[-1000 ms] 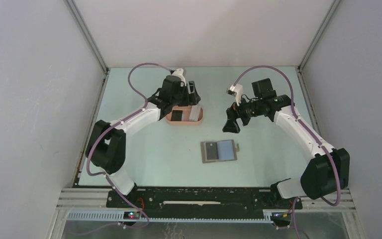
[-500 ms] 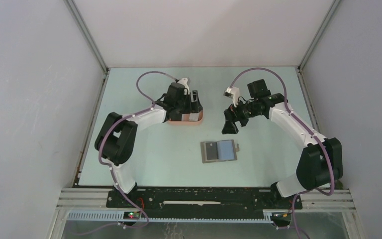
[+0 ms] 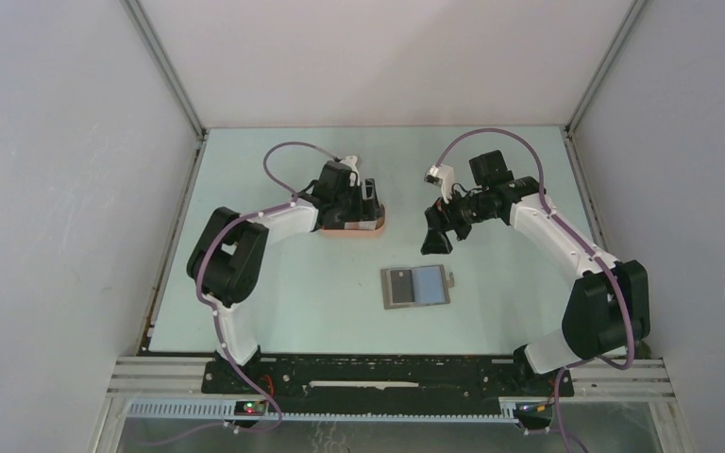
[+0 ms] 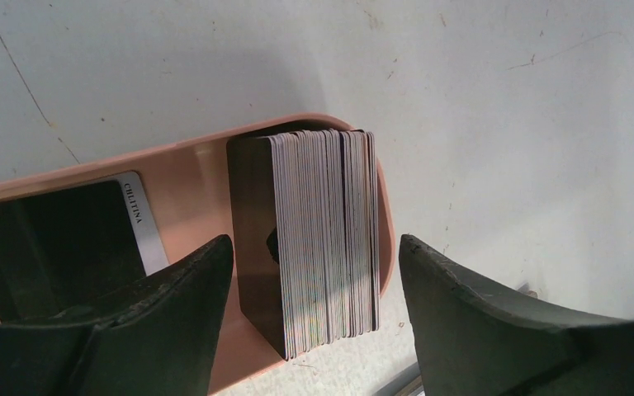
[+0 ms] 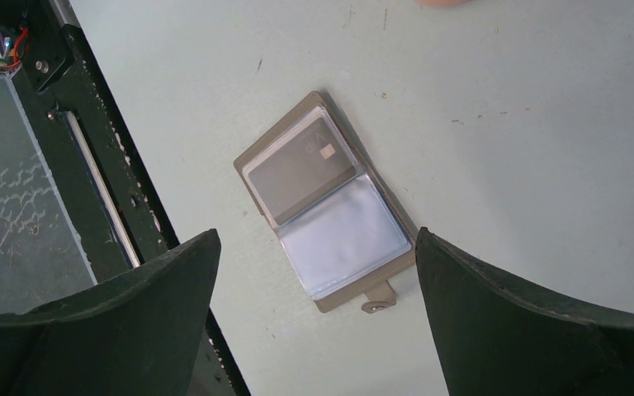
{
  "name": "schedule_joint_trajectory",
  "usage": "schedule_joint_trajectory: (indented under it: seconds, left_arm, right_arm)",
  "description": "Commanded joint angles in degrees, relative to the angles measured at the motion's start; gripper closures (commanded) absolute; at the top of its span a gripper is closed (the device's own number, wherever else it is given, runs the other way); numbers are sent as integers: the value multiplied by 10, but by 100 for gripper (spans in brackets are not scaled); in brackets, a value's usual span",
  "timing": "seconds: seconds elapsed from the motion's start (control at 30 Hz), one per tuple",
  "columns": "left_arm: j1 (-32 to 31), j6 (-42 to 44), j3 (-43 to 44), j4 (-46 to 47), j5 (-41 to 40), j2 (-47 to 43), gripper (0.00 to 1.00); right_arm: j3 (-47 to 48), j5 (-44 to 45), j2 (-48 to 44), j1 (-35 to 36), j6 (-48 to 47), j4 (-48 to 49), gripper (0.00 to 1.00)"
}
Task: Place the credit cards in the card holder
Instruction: Pick up the credit card from the storage box.
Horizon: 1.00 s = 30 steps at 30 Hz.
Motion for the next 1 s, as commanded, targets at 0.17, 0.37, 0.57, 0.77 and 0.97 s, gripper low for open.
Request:
schedule_joint_trajectory:
  seconds: [0.17,0.37,0.57,0.77,0.97]
  left_arm:
    - [5,-2,28,9,45,-4,22]
    - [5,-3,20,35,63,-9,25]
    - [11,-9,3,56,72,-20,29]
    - [15,-13,-5,68,81,-24,33]
    - [19,-18,-13,77,82,-29,40]
  right_arm:
    - [17,-4,1,-1,-7,-7,3]
    - [18,-5,1,-2,-8,-8,4]
    - [18,-6,0,-4,-7,-8,4]
    - [18,-6,0,-5,-7,-9,4]
    - [18,-7,0,-6,-7,-10,4]
